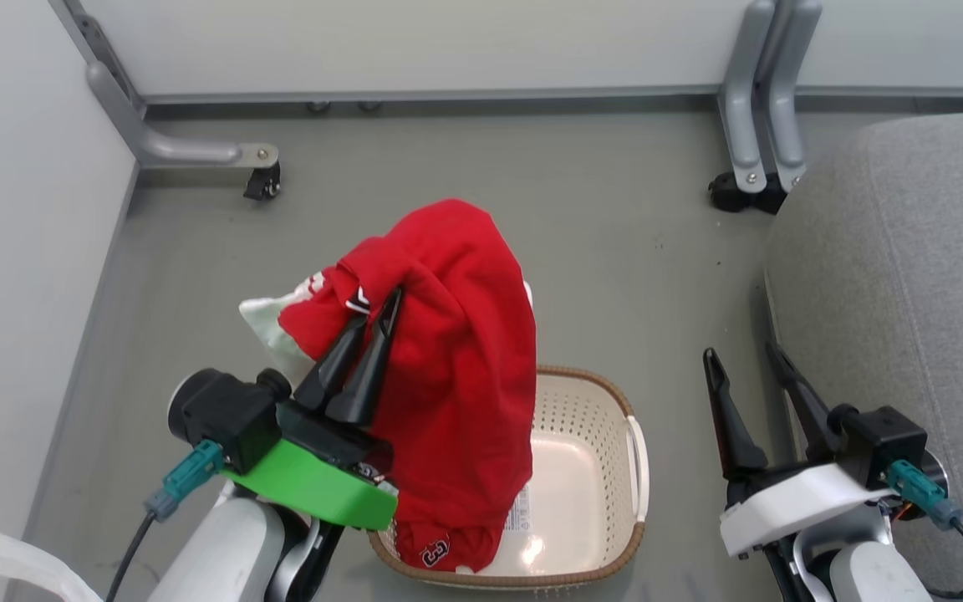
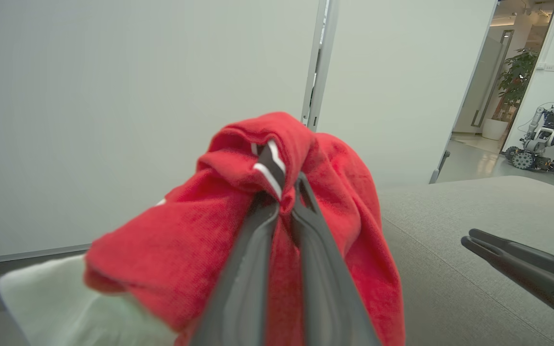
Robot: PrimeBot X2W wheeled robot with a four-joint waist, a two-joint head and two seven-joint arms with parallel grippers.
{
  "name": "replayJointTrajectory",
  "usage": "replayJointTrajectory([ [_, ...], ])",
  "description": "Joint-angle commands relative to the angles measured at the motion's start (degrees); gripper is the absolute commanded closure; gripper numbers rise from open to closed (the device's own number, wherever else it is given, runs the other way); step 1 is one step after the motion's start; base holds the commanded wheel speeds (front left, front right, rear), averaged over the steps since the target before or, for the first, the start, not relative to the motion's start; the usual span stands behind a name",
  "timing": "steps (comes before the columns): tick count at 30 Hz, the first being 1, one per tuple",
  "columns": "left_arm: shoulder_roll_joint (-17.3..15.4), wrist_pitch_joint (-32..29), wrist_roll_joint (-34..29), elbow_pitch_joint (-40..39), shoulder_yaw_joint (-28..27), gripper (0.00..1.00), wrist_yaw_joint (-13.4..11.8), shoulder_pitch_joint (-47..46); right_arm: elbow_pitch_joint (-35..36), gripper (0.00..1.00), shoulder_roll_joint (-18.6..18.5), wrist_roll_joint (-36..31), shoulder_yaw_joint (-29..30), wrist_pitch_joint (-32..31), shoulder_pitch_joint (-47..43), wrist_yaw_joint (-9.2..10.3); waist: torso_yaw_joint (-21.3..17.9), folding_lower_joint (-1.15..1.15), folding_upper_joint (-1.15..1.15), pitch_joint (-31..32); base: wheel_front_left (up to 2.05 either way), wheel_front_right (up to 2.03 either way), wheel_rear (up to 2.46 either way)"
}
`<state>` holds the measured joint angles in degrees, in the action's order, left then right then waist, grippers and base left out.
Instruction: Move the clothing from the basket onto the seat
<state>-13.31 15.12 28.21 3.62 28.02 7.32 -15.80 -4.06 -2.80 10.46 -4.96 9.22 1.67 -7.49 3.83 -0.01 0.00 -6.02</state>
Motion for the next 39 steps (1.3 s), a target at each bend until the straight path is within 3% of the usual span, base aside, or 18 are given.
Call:
replayJointTrajectory([
  [1,-0.44,0.04,0.34,-0.28,0.16,1.00,0.27,1.09,0.37,0.00,-0.16,0.42,-0.13,-0.19,-1.12,0.00,-0.31,0.01,0.00,2.27,0.00,0.00,0.00],
  [11,-0.57,0.04,1.12,0.09,1.73,1.00,0.26,4.38,2.24,0.00,-0.15,1.21,0.30,-1.61,-5.39,0.00,-0.41,0.01,0.00,5.99,0.00,0.00,0.00],
  [30,-1.22,0.04,2.01,0.08,2.35,1.00,0.26,4.08,2.84,0.00,-0.15,1.86,-0.30,-1.91,-5.06,0.00,-0.41,0.01,0.00,6.57,0.00,0.00,0.00],
  [33,-1.23,0.04,2.04,-0.07,2.54,1.00,0.26,3.74,3.18,0.00,-0.13,2.22,-2.64,-2.19,-3.97,0.00,-0.29,0.01,0.00,6.46,0.00,0.00,0.00],
  [39,-0.89,0.04,2.17,-0.13,3.28,1.00,0.26,2.43,2.71,0.00,-0.16,5.23,-14.05,-2.97,-0.37,0.00,0.44,0.01,0.00,5.96,0.00,0.00,0.00],
])
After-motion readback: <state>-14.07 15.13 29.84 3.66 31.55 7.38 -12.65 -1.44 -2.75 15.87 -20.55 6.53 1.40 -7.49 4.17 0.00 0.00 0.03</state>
